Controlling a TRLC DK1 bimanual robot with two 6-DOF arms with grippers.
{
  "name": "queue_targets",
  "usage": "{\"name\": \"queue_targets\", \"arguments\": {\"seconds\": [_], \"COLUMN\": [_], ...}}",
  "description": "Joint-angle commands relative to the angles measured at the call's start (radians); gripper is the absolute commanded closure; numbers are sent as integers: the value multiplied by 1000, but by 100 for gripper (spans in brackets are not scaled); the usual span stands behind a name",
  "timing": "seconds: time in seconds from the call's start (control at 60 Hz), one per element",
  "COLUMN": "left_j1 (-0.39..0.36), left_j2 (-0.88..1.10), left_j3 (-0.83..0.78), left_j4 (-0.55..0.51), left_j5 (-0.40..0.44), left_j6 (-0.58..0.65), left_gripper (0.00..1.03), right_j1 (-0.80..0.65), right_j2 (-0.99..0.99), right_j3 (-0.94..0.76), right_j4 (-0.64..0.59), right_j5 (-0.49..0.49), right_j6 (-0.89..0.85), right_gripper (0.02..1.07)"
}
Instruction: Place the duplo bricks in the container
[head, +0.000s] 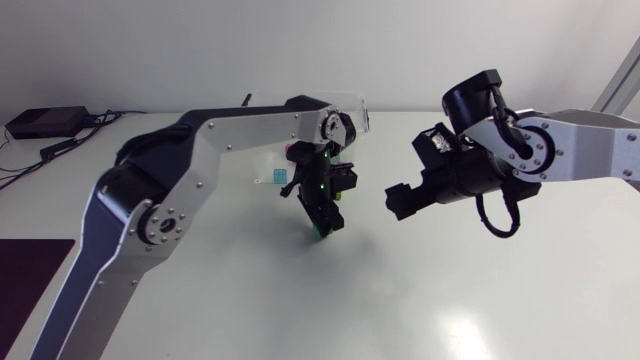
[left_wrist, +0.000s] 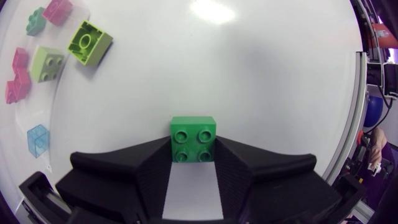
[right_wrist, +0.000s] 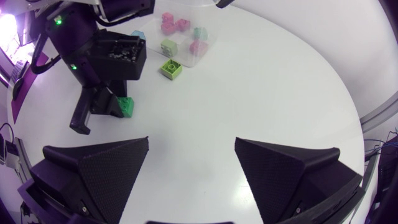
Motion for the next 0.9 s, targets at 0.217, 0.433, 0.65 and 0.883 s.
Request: {"name": "queue_targets", "arguments": {"seconds": [0.217, 0.433, 0.65, 0.883], "left_j1": [19, 95, 161, 212], "left_j2": [-311, -391, -391, -369], "left_j3": [-183, -168, -128, -99], "left_j4": [87, 201, 369, 580], "left_j5": [35, 32, 30, 10], "left_j6": [-51, -94, -161, -212], "left_gripper": [80, 80, 80, 80], "right_j1": [25, 53, 119, 157], "right_j2": [-25, -28, 7, 72], "right_j3": [-11, 5, 15, 46], "right_j4": [-12, -26, -18, 11], "right_j5": [0, 9, 35, 43], "right_j6": [18, 29, 59, 59], "right_gripper": [7, 7, 7, 7]}}
